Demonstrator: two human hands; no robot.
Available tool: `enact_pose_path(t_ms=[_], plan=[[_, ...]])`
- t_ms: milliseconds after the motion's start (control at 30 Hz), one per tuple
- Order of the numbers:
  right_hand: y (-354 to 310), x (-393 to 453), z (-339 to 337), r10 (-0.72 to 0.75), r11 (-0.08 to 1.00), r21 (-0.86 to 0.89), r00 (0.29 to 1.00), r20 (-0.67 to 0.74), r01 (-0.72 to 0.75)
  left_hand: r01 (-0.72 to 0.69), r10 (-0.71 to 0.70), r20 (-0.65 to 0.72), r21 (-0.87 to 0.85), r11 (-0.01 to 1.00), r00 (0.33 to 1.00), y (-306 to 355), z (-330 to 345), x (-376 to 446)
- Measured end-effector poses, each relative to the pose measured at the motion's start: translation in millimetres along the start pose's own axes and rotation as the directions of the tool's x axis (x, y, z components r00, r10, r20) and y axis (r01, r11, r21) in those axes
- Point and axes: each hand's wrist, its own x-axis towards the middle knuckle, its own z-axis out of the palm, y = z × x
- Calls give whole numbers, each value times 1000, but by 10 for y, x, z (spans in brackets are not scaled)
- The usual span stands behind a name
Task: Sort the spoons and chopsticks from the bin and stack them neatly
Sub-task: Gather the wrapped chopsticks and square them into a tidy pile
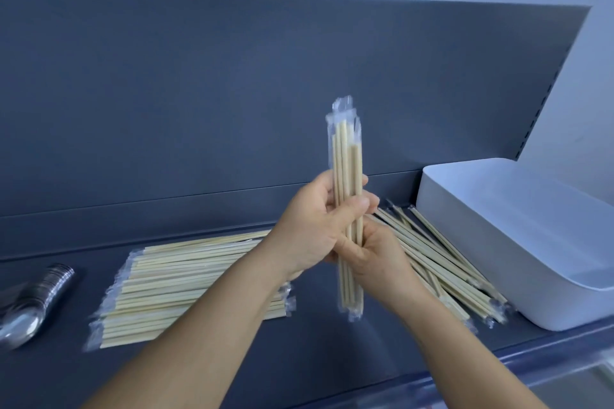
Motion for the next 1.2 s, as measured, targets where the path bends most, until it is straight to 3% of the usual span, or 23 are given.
enact_pose_path(t_ms=[300, 500, 667, 733, 767, 800, 867, 900, 933, 967, 1067, 1200], plan=[[137, -177, -5, 37, 999, 10, 999, 40, -37, -42, 42, 83, 0, 999, 996, -83, 39, -84], [181, -263, -43, 49, 993, 99, 983, 174, -67, -108, 107, 6, 71, 992, 994, -10, -66, -110], [145, -58, 207, 17, 985, -170, 982, 190, 16, 29, -30, -198, -5, 1000, 980, 28, -474, -207], [122, 67, 313, 28, 939, -342, 982, 187, 38, 94, -12, -355, 215, 972, 935, 36, -747, -277], [115, 134, 363, 37, 901, -431, 980, 193, 50, 123, 66, -416, 412, 903, 907, 44, -897, -327], [106, 203, 420, 43, 847, -526, 978, 205, 73, 145, 185, -431, 626, 766, 884, 45, -1044, -386], [70, 330, 570, 41, 711, -688, 967, 251, 149, 146, 409, -268, 941, 305, 872, 16, -1302, -498], [46, 386, 662, 35, 655, -731, 958, 283, 192, 118, 396, -145, 989, 93, 907, -15, -1405, -540], [26, 434, 760, 28, 620, -750, 948, 317, 232, 77, 314, -59, 996, -47, 947, -57, -1487, -576], [10, 476, 858, 21, 600, -754, 937, 349, 267, 40, 212, -13, 992, -123, 977, -128, -1560, -601], [21, 599, 1109, 16, 554, -768, 919, 394, 320, 4, 43, 3, 988, -157, 999, -354, -1745, -633], [175, 769, 1253, 0, 493, -798, 917, 398, 347, 55, -31, -56, 997, -53, 998, -555, -1960, -564]])
